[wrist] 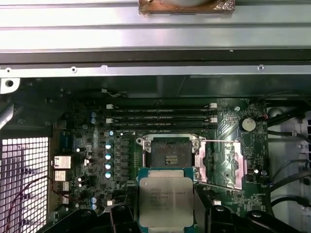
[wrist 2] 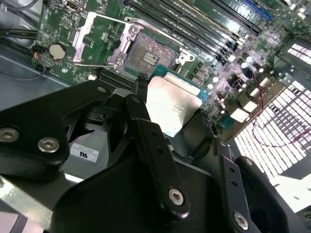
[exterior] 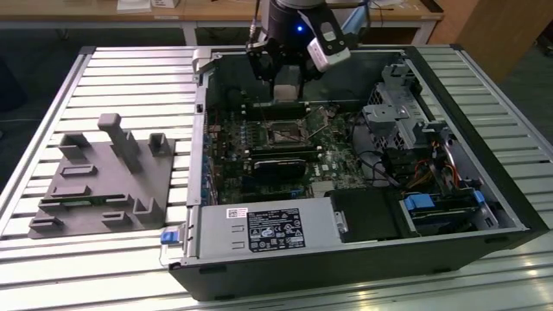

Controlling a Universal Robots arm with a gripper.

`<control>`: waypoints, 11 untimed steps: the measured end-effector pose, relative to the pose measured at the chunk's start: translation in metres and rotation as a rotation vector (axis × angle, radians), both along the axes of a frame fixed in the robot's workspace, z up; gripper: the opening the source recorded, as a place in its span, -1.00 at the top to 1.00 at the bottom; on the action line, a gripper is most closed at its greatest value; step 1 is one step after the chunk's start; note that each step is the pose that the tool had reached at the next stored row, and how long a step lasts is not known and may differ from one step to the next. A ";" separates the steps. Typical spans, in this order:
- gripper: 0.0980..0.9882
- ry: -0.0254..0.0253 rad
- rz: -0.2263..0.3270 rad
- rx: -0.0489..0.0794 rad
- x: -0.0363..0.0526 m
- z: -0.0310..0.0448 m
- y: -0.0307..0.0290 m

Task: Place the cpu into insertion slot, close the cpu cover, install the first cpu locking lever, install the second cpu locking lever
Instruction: 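Place the cpu into insertion slot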

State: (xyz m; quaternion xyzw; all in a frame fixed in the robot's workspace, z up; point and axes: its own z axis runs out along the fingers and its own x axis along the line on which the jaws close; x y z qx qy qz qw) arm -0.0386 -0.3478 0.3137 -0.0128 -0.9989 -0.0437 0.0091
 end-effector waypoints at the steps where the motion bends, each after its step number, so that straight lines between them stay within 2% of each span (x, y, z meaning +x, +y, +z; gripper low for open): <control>1: 0.00 0.0000 0.000 0.000 0.0000 -0.0017 0.0000; 11: 0.00 0.0000 0.000 0.000 0.0000 -0.0156 0.0000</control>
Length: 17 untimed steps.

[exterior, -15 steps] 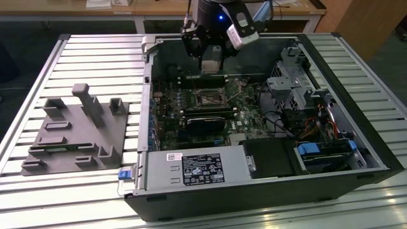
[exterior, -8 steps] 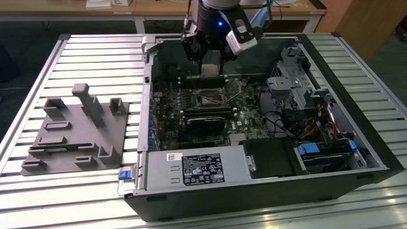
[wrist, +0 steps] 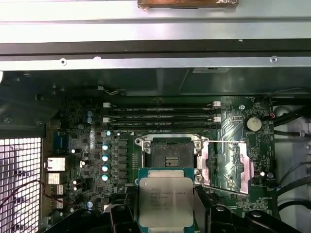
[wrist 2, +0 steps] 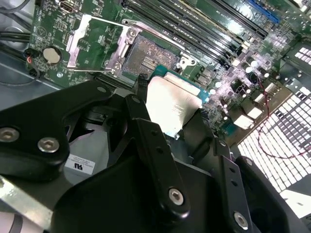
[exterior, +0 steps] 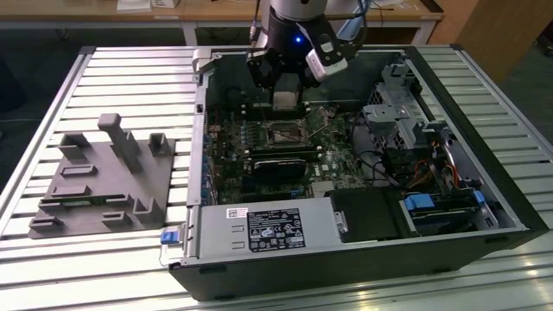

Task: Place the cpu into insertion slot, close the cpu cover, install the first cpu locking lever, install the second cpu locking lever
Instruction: 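Place the cpu into insertion slot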

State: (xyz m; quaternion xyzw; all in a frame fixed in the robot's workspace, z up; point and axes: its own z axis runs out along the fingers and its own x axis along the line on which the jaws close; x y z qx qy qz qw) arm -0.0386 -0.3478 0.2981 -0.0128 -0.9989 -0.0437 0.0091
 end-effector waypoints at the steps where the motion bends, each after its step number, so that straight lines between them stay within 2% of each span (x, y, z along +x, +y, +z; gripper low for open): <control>1: 0.00 0.0000 0.000 0.000 0.0000 -0.0012 0.0000; 17: 0.00 0.0000 0.000 0.000 0.0000 -0.0224 0.0000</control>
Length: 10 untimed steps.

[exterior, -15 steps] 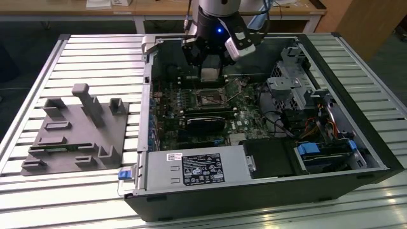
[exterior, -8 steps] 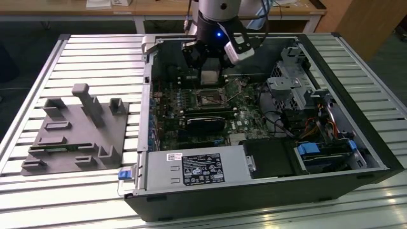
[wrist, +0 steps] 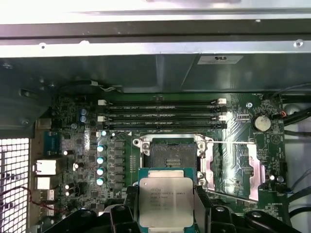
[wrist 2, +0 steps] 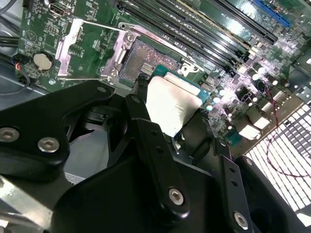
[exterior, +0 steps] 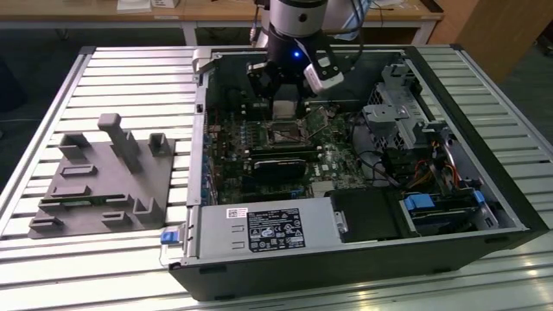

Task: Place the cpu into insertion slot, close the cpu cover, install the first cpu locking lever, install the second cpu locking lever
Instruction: 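Place the cpu into insertion slot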

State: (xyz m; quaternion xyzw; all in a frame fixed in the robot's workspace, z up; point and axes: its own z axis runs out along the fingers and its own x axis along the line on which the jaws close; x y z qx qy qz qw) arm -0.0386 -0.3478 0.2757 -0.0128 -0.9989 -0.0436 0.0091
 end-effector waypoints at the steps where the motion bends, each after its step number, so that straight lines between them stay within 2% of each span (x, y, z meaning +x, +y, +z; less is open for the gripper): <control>1: 0.00 -0.0001 0.000 0.000 0.0000 -0.0017 0.0000; 10: 0.00 0.0000 0.000 0.000 0.0000 -0.0172 0.0003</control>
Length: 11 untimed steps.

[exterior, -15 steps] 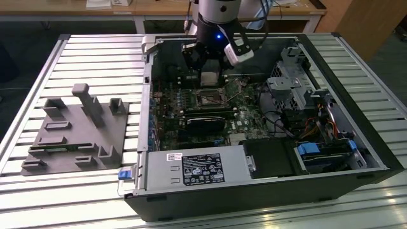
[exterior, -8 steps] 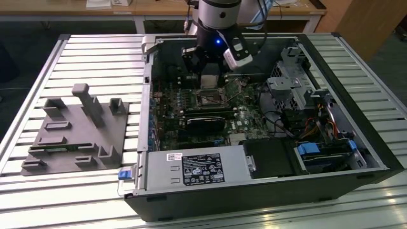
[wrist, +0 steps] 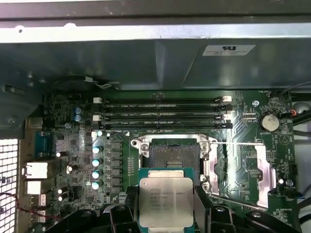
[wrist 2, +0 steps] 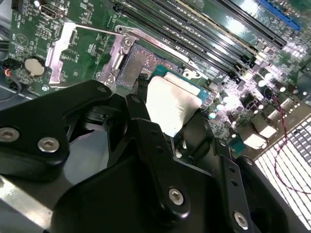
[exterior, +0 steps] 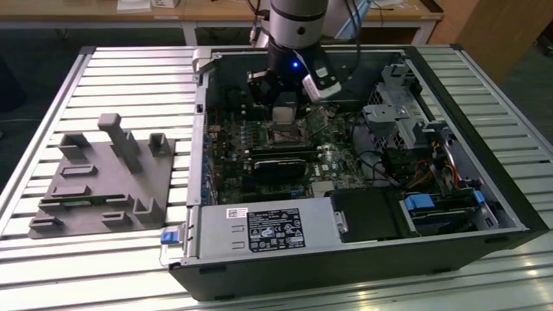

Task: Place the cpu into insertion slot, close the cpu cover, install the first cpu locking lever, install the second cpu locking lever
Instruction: 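Place the cpu into insertion slot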

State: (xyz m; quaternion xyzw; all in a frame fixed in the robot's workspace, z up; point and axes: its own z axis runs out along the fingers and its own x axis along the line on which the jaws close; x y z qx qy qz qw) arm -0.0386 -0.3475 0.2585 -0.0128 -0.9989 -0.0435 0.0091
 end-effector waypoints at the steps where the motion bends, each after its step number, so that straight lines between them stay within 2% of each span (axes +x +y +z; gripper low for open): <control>1: 0.00 0.0000 0.000 0.000 0.0000 -0.0016 0.0001; 11: 0.00 0.0001 0.000 -0.002 0.0008 -0.0155 0.0019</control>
